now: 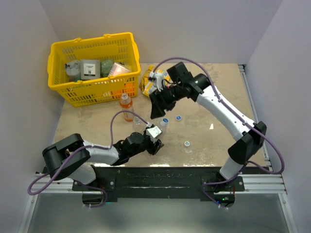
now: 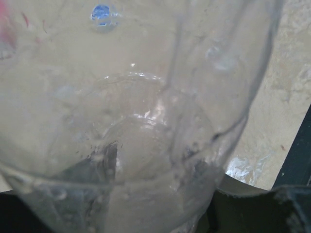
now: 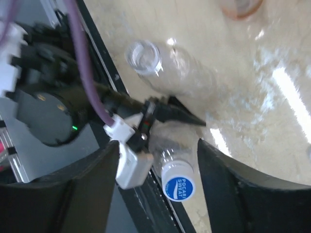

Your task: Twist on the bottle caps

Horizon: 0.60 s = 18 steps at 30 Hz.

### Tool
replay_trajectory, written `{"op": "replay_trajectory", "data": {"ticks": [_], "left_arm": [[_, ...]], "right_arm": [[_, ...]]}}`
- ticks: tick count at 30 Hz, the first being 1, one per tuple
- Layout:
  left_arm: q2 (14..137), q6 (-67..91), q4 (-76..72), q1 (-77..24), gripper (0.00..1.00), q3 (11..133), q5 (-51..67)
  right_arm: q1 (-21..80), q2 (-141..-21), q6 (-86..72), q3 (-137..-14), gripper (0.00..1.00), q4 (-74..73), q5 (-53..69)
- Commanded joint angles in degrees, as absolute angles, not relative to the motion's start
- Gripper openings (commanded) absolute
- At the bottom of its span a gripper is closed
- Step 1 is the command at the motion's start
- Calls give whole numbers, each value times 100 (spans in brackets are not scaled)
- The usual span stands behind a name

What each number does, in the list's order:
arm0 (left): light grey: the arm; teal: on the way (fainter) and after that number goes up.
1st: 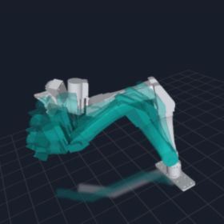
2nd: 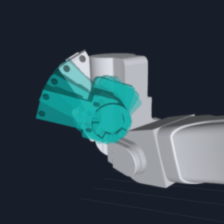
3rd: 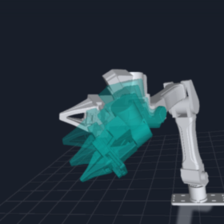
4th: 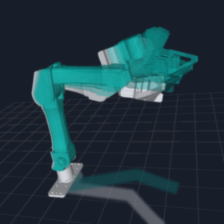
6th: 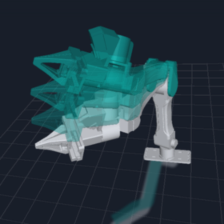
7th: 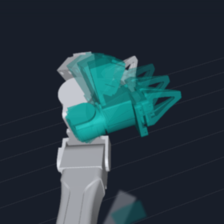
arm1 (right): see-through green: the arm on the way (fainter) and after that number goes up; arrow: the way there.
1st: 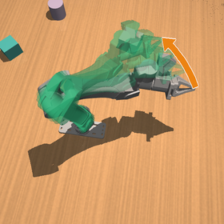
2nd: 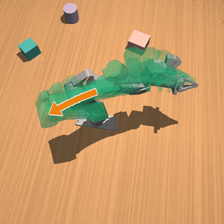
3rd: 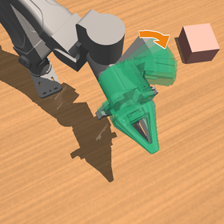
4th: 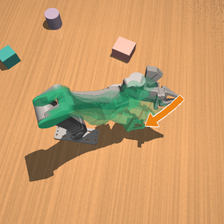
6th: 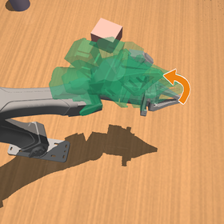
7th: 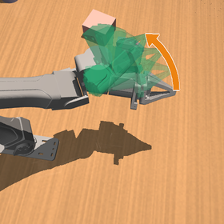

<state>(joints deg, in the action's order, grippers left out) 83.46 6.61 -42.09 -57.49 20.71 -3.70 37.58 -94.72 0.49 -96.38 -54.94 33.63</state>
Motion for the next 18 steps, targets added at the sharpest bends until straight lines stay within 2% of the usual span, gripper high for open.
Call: {"op": "replay_trajectory", "data": {"ticks": [1,4,5,8,9,11,14,18], "left_arm": [[8323,949,-4518,-5713,0,2162,104],[8332,932,-4552,-5713,0,2153,324],[8332,836,-4579,-5713,0,2179,395],[8297,563,-4684,-5713,0,2180,825],[8253,493,-4728,-5713,0,2145,939],[8209,229,-4746,-5704,0,2110,1265],[8174,26,-4764,-5678,0,2083,1599],[8139,-439,-4764,-5678,0,2083,1810]], "right_arm": [[3709,-9606,-27,-11625,73,-5993,3103],[3683,-9502,455,-12120,73,-6117,3138],[3613,-9431,709,-11998,69,-6161,3216],[3454,-8852,2936,-11079,63,-6765,4076],[3463,-8581,4702,-10770,63,-7055,4330],[3463,-7729,5691,-9640,67,-7032,4185],[3507,-7067,6940,-8792,71,-6916,3982],[3656,-7093,8259,-8684,69,-7601,3920]]}}
